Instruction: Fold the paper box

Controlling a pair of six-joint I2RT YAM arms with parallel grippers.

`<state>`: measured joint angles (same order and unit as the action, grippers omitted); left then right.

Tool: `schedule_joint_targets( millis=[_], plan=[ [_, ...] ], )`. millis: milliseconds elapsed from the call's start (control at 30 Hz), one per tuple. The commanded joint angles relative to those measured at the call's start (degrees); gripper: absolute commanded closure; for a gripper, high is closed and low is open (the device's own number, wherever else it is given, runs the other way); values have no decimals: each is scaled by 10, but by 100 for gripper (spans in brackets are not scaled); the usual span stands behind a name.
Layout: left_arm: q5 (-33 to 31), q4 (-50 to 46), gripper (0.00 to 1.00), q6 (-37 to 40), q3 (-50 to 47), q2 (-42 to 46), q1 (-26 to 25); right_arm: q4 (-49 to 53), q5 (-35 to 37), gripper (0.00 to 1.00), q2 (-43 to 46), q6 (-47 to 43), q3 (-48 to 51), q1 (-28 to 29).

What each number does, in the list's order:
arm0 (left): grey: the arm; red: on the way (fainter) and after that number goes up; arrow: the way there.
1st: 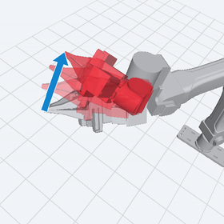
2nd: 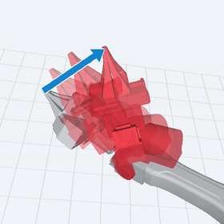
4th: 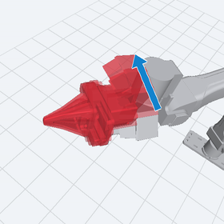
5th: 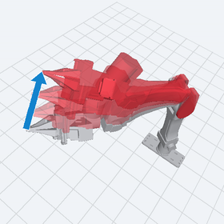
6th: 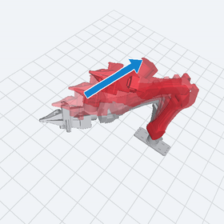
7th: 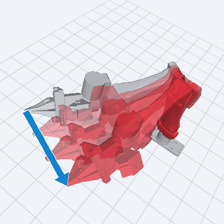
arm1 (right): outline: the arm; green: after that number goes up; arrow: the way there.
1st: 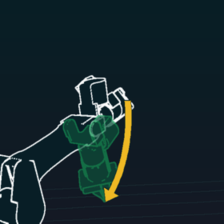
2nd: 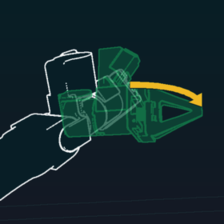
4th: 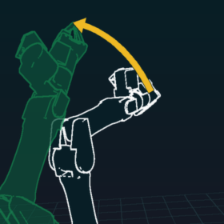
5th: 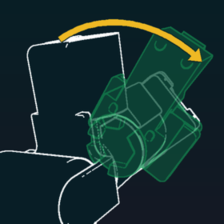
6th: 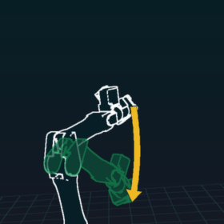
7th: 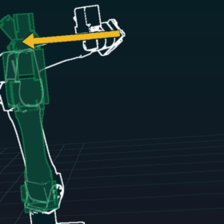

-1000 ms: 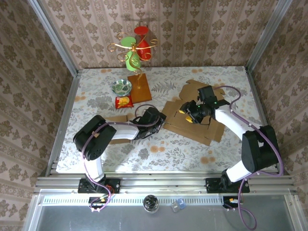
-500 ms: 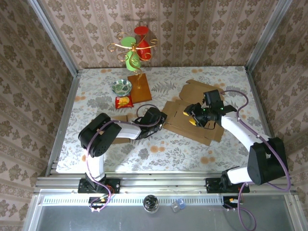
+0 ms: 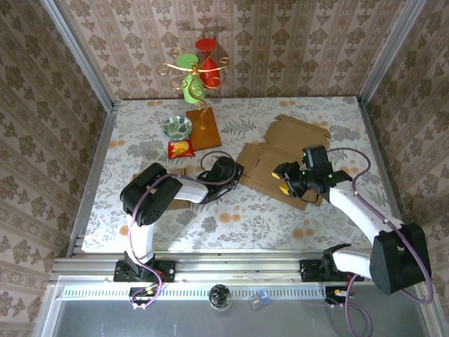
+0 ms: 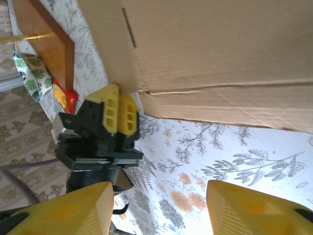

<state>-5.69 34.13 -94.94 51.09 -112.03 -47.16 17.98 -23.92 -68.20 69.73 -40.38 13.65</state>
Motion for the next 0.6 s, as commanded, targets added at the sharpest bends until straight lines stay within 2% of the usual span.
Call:
schedule_joint_targets(
  millis=[0, 133, 267, 400, 500, 567],
  plan=[
    [-24, 37, 88, 0, 14, -20, 5, -51, 20, 46, 19, 63, 31, -3],
    [-32, 52, 100, 2, 16, -23, 4, -54, 28, 46, 26, 74, 40, -3],
    [-46, 52, 100, 3, 14, -11, 3, -77, 55, 45, 52, 133, 74, 3],
    [-69, 52, 100, -24, 16, 5, -3, -144, 140, 41, 109, 250, 142, 43],
    [-86, 46, 100, -46, 24, 18, -10, -158, 208, 35, 136, 296, 162, 77],
    [-94, 37, 100, -61, 27, 28, -14, -177, 224, 32, 133, 319, 173, 85]
  ],
)
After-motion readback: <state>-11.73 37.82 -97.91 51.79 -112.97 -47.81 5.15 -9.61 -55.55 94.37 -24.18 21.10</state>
